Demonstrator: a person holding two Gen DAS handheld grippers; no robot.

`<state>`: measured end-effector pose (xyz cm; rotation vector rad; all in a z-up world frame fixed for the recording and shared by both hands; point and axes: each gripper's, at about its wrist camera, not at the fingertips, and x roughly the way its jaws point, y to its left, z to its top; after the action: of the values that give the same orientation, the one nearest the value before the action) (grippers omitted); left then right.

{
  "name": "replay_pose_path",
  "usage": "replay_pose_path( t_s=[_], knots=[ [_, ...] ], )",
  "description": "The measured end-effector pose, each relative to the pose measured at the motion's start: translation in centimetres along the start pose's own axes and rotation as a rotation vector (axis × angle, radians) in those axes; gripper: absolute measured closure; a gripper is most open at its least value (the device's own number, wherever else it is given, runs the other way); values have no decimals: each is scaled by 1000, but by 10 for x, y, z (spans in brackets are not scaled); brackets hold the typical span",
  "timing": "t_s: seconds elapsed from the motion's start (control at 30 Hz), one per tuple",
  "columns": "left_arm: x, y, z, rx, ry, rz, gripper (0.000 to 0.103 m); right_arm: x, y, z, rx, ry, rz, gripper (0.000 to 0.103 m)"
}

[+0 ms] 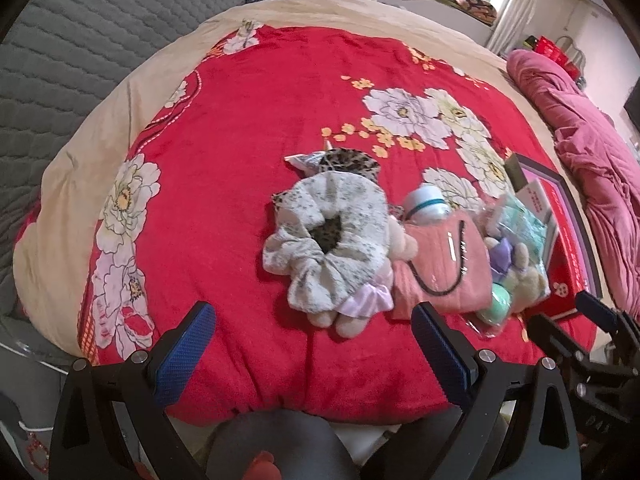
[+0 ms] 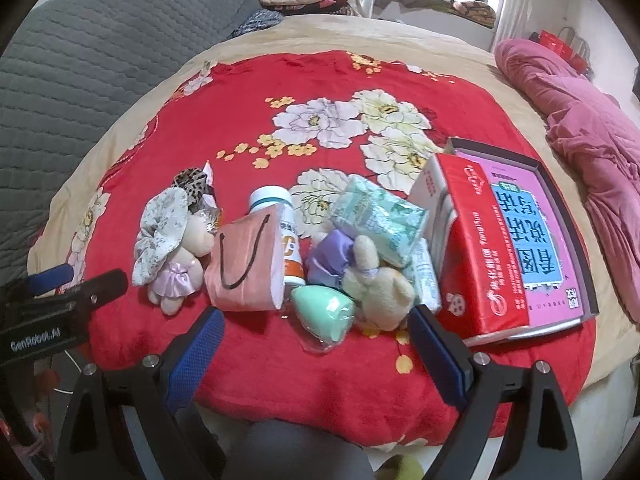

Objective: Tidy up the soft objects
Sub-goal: 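Lower the left tool onto the white floral scrunchie and close it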

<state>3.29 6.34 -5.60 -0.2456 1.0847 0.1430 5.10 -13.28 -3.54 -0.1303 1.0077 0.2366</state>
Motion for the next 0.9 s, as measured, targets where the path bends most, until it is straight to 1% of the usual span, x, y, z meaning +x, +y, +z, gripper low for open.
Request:
replay_pose_path(
  t_s=[0.27, 0.4, 0.47, 0.57, 0.67, 0.8, 0.87, 0.9],
  knots=[
    [28, 7, 17, -7, 14, -37, 5, 26, 19, 9, -31, 31, 12, 10],
    [46, 10, 26, 3, 35, -36, 5, 41, 26, 14, -40, 49, 4, 10],
    [53, 12, 29, 0, 53, -55, 5, 48, 28, 17, -37, 57, 10, 10],
    [65, 14, 33, 8, 68, -53, 5, 56, 30, 19, -44, 64, 4, 10],
    [71, 16, 36, 4, 75, -73, 5, 61, 32, 22, -45, 70, 2, 10],
    [76, 19, 38, -11, 77, -126, 6, 66, 33, 26, -46, 79, -1, 11],
    [76, 20, 38, -12, 70, -126, 16, 66, 34, 28, -48, 78, -3, 11],
    [76, 20, 38, -9, 68, -139, 30, 67, 33, 28, -48, 79, -3, 12]
  ],
)
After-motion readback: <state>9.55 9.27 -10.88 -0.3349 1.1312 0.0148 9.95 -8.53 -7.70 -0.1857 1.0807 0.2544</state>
